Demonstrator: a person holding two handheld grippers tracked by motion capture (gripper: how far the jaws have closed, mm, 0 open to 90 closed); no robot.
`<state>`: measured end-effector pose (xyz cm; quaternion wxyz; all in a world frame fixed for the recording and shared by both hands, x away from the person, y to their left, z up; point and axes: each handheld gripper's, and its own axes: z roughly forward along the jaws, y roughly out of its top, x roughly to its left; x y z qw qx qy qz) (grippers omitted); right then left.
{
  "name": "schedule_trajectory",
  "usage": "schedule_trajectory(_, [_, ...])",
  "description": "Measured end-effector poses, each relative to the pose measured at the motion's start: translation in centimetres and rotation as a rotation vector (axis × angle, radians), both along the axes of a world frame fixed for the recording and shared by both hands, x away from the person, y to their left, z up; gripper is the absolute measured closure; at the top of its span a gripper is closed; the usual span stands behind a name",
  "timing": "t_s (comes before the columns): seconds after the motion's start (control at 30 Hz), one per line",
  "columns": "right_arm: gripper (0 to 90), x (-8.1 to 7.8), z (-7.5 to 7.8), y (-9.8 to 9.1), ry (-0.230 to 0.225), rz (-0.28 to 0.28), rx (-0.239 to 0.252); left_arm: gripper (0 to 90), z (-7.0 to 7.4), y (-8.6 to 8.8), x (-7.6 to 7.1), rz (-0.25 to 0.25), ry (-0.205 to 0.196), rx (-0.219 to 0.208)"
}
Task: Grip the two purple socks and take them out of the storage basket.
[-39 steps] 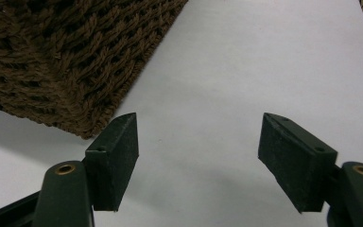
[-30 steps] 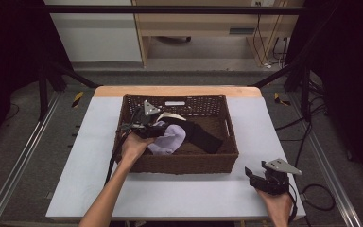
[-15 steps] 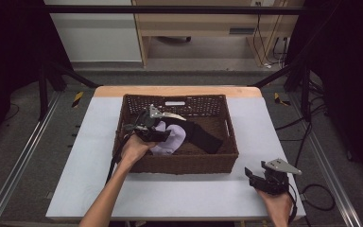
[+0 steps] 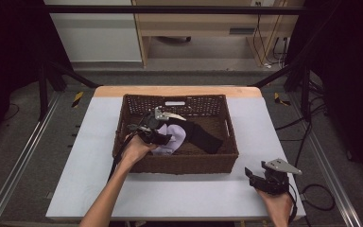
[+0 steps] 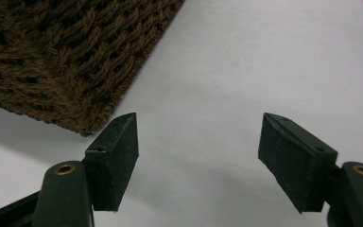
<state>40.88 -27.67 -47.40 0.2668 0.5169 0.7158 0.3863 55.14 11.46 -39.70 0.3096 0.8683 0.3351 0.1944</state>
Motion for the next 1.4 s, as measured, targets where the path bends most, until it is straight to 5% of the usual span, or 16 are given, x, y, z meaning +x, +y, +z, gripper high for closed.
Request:
schedule_trajectory(0.07, [29.5, 0.0, 0.0, 0.0, 0.0, -0.001, -0.001, 45.0, 0.3, 0.3, -0.1, 0.013, -0.021, -0.036])
schedule_trajectory(0.13, [29.5, 0.0, 0.0, 0.0, -0.001, 0.001, -0.001, 47.3, 0.2, 0.4, 0.1, 0.016, 0.01, -0.045])
schedule_trajectory(0.4, [29.5, 0.1, 0.0, 0.1, 0.007, 0.001, 0.002, 50.7, -0.9, -0.5, 0.9, 0.032, 0.116, 0.081])
schedule_trajectory(0.53, [29.5, 0.1, 0.0, 0.1, 0.007, 0.005, -0.002, 66.9, -1.3, -0.6, 1.3, 0.047, 0.172, 0.118])
schedule_trajectory(0.7, [29.6, 0.0, 0.0, 0.1, 0.003, 0.003, -0.001, 83.5, -1.4, -0.4, 1.6, 0.082, 0.195, 0.11])
schedule_trajectory(0.83, [29.7, 0.0, 0.0, 0.0, 0.003, 0.001, 0.001, 84.6, -0.7, -0.1, 1.2, 0.091, 0.122, 0.069])
schedule_trajectory(0.97, [29.7, 0.0, 0.0, 0.0, 0.003, 0.0, -0.001, 84.8, 0.4, 0.8, 0.9, 0.1, 0.047, -0.047])
schedule_trajectory(1.17, [30.0, 0.1, 0.0, 0.0, 0.003, -0.003, 0.001, 85.0, 2.5, 1.8, 0.0, 0.103, -0.081, -0.167])
schedule_trajectory(1.4, [30.5, 0.1, 0.0, 0.0, 0.001, -0.002, -0.003, 85.0, 5.0, 3.0, -1.1, 0.104, -0.14, -0.3])
